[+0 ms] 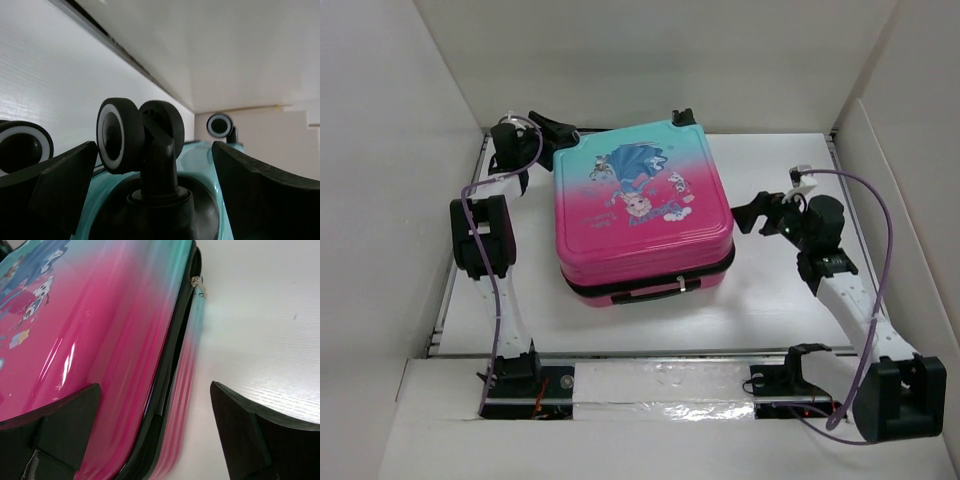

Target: Pack the luggage

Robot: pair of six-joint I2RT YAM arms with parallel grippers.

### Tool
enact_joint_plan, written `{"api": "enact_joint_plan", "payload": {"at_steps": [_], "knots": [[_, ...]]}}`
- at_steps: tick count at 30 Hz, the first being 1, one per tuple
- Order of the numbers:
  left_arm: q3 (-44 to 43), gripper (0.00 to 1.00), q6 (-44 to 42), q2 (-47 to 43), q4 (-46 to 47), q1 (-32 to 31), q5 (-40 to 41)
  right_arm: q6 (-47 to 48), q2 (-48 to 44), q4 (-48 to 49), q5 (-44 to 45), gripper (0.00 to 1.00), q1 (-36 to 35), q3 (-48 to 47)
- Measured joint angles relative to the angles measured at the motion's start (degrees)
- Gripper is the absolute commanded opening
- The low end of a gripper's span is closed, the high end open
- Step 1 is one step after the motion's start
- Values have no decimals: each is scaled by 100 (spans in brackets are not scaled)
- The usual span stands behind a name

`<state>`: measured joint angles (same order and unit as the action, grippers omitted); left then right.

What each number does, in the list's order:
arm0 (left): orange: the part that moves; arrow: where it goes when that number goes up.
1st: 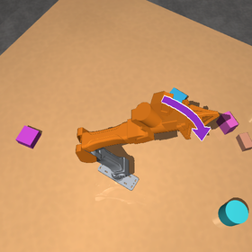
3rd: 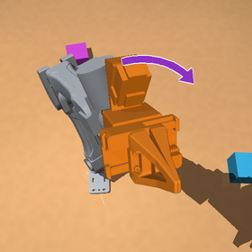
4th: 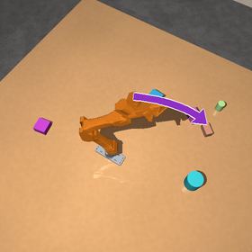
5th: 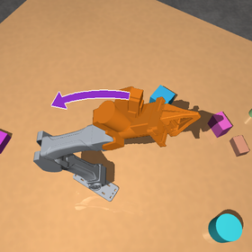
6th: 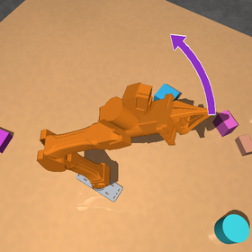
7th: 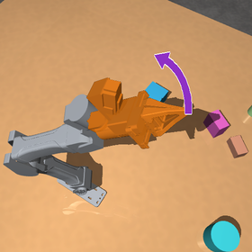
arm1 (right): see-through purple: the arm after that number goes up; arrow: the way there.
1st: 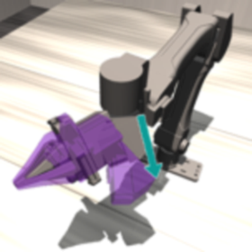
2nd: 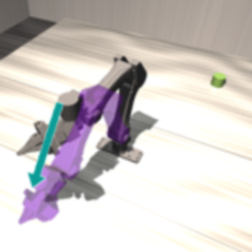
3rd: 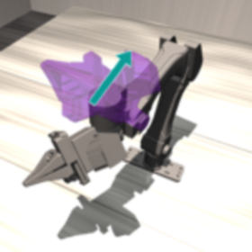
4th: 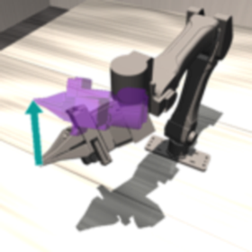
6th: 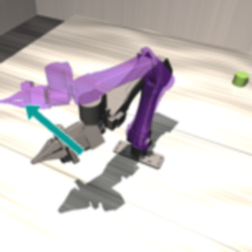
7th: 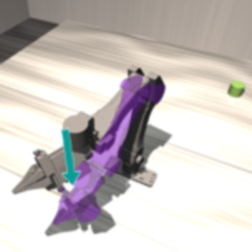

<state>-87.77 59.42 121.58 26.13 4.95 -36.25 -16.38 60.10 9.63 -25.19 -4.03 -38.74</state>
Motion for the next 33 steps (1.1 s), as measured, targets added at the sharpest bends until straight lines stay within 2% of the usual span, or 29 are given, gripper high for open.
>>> {"api": "enact_joint_plan", "payload": {"at_steps": [4, 7, 12, 15, 18, 19, 20, 22, 23, 24, 26, 27, 31, 33], "knots": [[-15, 94, 413, 205, 597, 39, 101, 151, -564, -413, 155, 100, -535, 129], [28, 84, 793, 295, 1154, 39, 219, 251, -1064, -837, 131, 100, -1038, 131], [308, 61, 1384, 321, 2105, -11, 446, 254, -1803, -1193, -138, 100, -2046, 129], [509, 58, 1567, 319, 2406, -37, 595, 247, -2048, -1510, 164, 100, -2249, 122], [717, 59, 1585, 234, 2457, -39, 678, 109, -2271, -1908, 1029, 100, -2323, 118], [776, 61, 1541, 155, 2411, -39, 702, 42, -2332, -2006, 1285, 96, -2319, 120], [861, 65, 1464, 52, 2363, -37, 717, -9, -2380, -2068, 1486, 77, -2291, 125], [1108, 74, 1279, -243, 2247, -26, 750, -109, -2422, -2085, 1753, 50, -2173, 138], [1246, 84, 1172, -411, 2179, -20, 787, -153, -2413, -2085, 1847, 23, -2107, 140], [1368, 87, 1075, -581, 2068, 26, 785, -173, -2393, -2081, 1934, 14, -2037, 140], [1469, 91, 859, -911, 1696, 79, 826, -247, -2267, -2063, 2100, 6, -1930, 140], [1469, 92, 723, -1056, 1495, 125, 892, -256, -2164, -2048, 2155, 6, -1864, 140], [1458, 82, 101, -1718, 417, 472, 1373, -282, -1508, -1818, 2173, 0, -1620, 192], [1471, 51, -291, -2103, -170, 640, 1801, -323, -1174, -1554, 2173, 0, -1574, 389]]}}
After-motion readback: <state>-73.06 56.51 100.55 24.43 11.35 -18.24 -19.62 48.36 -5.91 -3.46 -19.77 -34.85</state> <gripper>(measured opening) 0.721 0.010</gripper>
